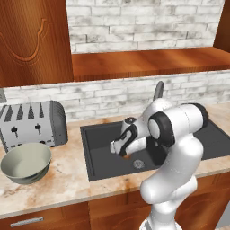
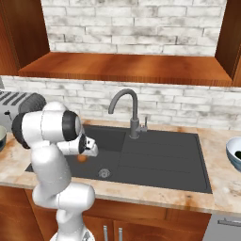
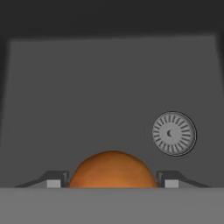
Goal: Pick the cucumbers from the cabinet and place them in one bowl. Pick the tangerine from the sink and place it in the other bowl.
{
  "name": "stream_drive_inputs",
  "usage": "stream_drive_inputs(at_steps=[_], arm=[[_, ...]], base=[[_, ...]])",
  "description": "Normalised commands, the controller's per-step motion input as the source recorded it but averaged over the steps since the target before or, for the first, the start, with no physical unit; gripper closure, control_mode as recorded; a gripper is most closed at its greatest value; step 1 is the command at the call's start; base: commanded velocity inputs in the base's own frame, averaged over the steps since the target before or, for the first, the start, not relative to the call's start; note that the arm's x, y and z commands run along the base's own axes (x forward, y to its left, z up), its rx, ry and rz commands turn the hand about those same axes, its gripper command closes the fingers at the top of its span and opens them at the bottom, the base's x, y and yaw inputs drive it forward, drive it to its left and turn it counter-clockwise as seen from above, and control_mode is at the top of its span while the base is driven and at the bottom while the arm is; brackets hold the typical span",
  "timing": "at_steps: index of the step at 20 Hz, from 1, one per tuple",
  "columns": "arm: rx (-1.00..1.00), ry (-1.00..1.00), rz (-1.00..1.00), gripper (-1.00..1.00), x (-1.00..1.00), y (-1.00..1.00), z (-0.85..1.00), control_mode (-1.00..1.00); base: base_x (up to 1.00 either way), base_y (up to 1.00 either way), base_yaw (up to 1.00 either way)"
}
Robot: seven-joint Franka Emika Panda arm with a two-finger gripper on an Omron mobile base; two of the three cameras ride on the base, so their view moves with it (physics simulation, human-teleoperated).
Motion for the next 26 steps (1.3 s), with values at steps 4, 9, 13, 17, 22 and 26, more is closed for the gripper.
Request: stream_drive_inputs(at_steps=[4, 9, 13, 17, 22, 26], arm=[[0.0, -0.05, 0.0, 1.0, -0.25, 0.0, 0.74, -1.0], [0.0, -0.09, 0.02, 1.0, -0.51, 0.0, 0.61, -1.0], [0.0, -0.06, 0.02, 1.0, -0.56, 0.0, 0.73, -1.0], [0.0, -0.03, 0.01, 1.0, -0.34, -0.01, 0.99, -1.0], [0.0, 0.0, 0.02, 1.0, -0.35, -0.09, 0.89, -1.0], [0.0, 0.0, 0.07, 1.0, -0.54, 0.0, 0.86, -1.0]], base=[[0.0, 0.0, 0.0], [0.0, 0.0, 0.0], [0.0, 0.0, 0.0], [0.0, 0.0, 0.0], [0.0, 0.0, 0.0], [0.0, 0.0, 0.0]])
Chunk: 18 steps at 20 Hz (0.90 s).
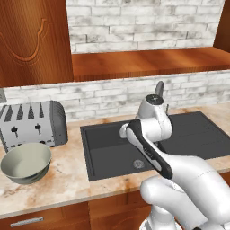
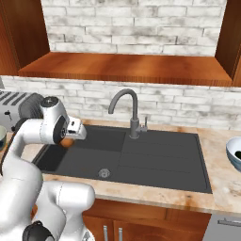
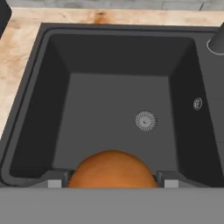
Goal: Pick the cucumbers from the cabinet and place them in one bowl. Pick the tangerine from the sink and place it in the other bowl.
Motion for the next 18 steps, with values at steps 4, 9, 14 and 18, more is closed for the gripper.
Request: stream_drive_inputs(at_steps=[4, 9, 14, 18], arm=[[-0.01, 0.0, 0.02, 1.0, -0.54, -0.16, 0.57, -1.0], [-0.04, 0.0, 0.0, 1.0, -0.35, -0.34, 0.02, -1.0], [0.0, 0.0, 0.0, 1.0, 0.0, 0.0, 0.0, -1.0], [0.0, -0.01, 0.0, 1.0, -0.09, 0.0, 0.0, -1.0]], base=[[0.0, 0.0, 0.0], [0.0, 0.0, 0.0], [0.0, 0.0, 0.0], [0.0, 0.0, 0.0]])
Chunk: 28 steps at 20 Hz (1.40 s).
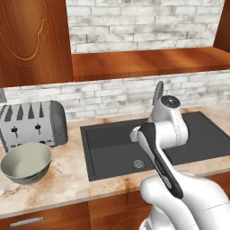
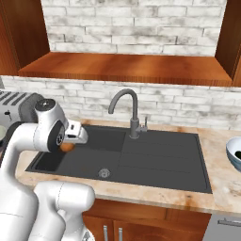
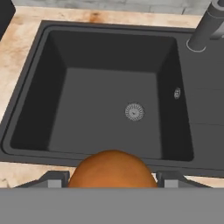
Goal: Pick the cucumbers from the cabinet and place them in one bowl. Pick the tangerine from the sink and place it in the other bowl.
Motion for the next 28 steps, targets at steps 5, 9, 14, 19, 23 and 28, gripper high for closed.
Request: stream_drive_inputs(at_steps=[5, 9, 14, 19, 23, 28], arm=[[0.0, -0.01, 0.0, 1.0, -0.03, 0.0, 0.0, 1.0], [0.0, 0.0, 0.0, 1.0, 0.0, 0.0, 0.0, 1.0], [0.0, 0.0, 0.0, 1.0, 0.0, 0.0, 0.0, 1.0], [0.0, 0.0, 0.0, 1.0, 0.0, 0.0, 0.0, 1.0], [0.0, 0.0, -0.01, 1.0, 0.06, 0.08, 0.0, -1.0], [0.0, 0.0, 0.0, 1.0, 0.08, 0.1, 0.0, -1.0]], base=[[-0.27, 0.53, -0.02], [0.08, 1.0, -0.15], [0.1, 1.0, -0.18], [0.69, 0.68, -0.15], [0.54, 0.23, -0.01], [0.0, 0.0, 0.0]])
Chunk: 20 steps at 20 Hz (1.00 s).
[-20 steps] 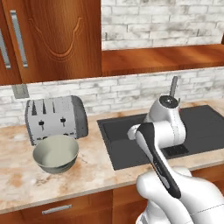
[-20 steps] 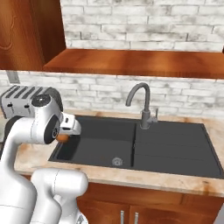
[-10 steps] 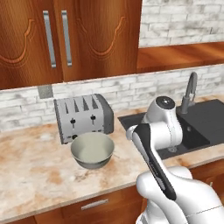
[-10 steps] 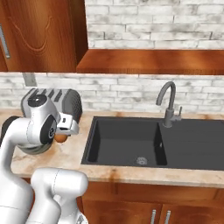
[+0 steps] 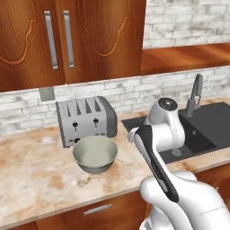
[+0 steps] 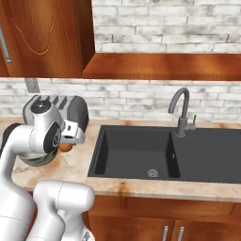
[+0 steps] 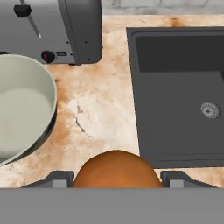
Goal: Pick the cucumbers from the cabinet and place them in one bowl. Pick the tangerine from the sink and place it in the other bowl.
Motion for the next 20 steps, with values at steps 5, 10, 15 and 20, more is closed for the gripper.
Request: stream_drive_inputs(at_steps=[5, 10, 15, 20], arm=[[0.01, -0.01, 0.09, 1.0, 0.1, 0.3, -0.04, -1.0], [0.0, -0.03, 0.14, 1.0, 0.02, 0.64, 0.0, -1.0], [0.0, -0.03, 0.12, 1.0, 0.0, 0.76, 0.0, -1.0], [-0.01, -0.09, 0.05, 1.0, 0.21, 0.69, 0.0, -1.0]], base=[[0.0, 0.0, 0.0], [0.0, 0.0, 0.0], [0.0, 0.0, 0.0], [0.0, 0.0, 0.0]])
